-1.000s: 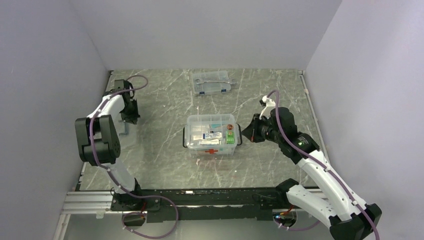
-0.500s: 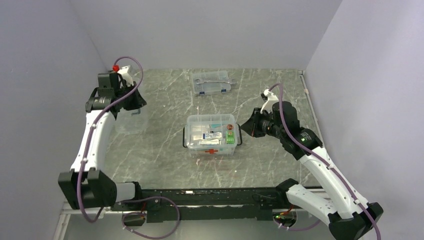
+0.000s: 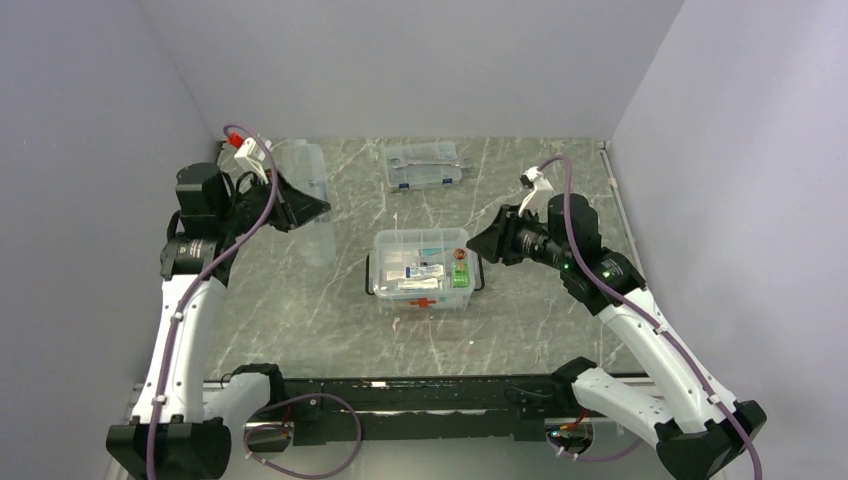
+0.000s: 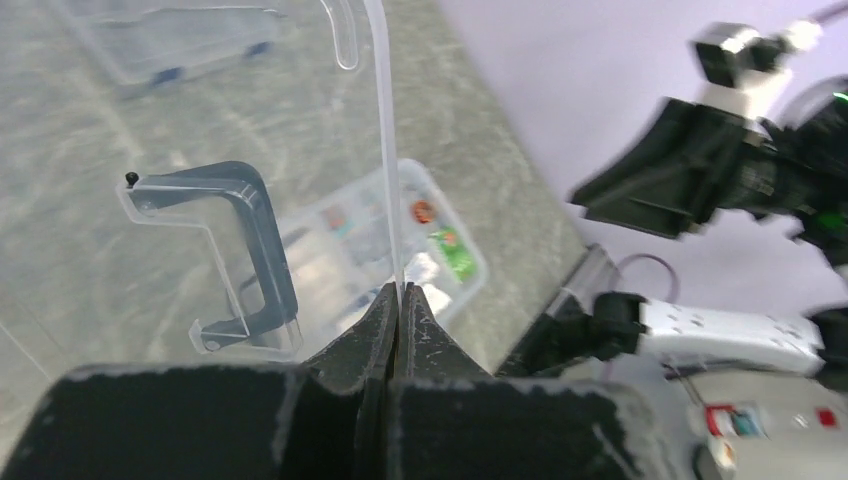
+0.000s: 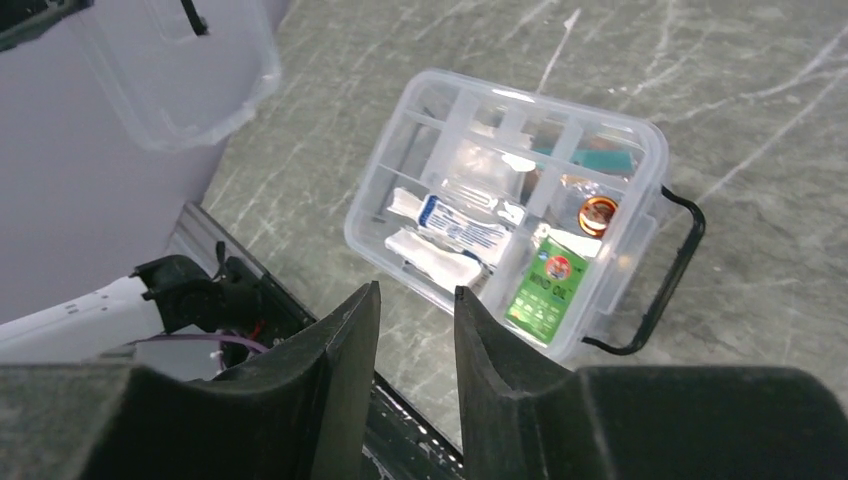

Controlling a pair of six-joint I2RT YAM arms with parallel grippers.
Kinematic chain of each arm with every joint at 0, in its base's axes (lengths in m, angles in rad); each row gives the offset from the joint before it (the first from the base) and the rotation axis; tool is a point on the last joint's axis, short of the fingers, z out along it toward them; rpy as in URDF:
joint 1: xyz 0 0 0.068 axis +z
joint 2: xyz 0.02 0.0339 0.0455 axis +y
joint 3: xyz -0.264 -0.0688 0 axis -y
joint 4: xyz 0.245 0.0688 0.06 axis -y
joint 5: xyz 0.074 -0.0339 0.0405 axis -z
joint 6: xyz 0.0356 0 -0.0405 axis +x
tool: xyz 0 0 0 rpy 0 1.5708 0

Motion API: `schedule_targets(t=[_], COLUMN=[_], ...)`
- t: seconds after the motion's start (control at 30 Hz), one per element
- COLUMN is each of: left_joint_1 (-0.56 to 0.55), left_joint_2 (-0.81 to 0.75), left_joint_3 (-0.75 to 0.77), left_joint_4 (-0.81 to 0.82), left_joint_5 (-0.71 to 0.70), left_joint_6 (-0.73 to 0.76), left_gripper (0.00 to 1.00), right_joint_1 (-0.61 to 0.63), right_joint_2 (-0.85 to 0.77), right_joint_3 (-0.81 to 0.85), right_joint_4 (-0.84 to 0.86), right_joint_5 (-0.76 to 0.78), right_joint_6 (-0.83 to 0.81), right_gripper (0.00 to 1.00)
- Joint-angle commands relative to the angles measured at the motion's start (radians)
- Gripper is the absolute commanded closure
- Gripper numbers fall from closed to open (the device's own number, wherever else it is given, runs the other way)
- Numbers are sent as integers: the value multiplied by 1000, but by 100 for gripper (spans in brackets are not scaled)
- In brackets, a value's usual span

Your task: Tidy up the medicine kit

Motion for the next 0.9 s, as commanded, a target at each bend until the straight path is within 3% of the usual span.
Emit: schedule_targets(t=[0.0, 0.13, 0.37, 0.57, 0.87], left_joint_1=[-24, -73, -122, -143, -155], left_joint_2=[-61, -102, -117, -103, -66], left_joint_3=[-38, -82, -55, -33, -12], left_joint_4=[258, 412, 432, 401, 349], left_joint_5=[252, 319, 373, 388, 394], left_joint_6=[-165, -280, -323, -317, -285], left_gripper=[100, 100, 100, 100, 100], right_joint_1=[-1, 0, 18, 107, 250], right_joint_2=[2, 24, 109, 193, 304], right_joint_3=[61, 93, 216, 305, 406], right_joint_4=[105, 173, 228, 251, 240], right_joint_5=[-94, -207, -284, -252, -68], right_joint_6=[7, 1, -14, -44, -85], right_gripper=[63, 56, 51, 46, 42])
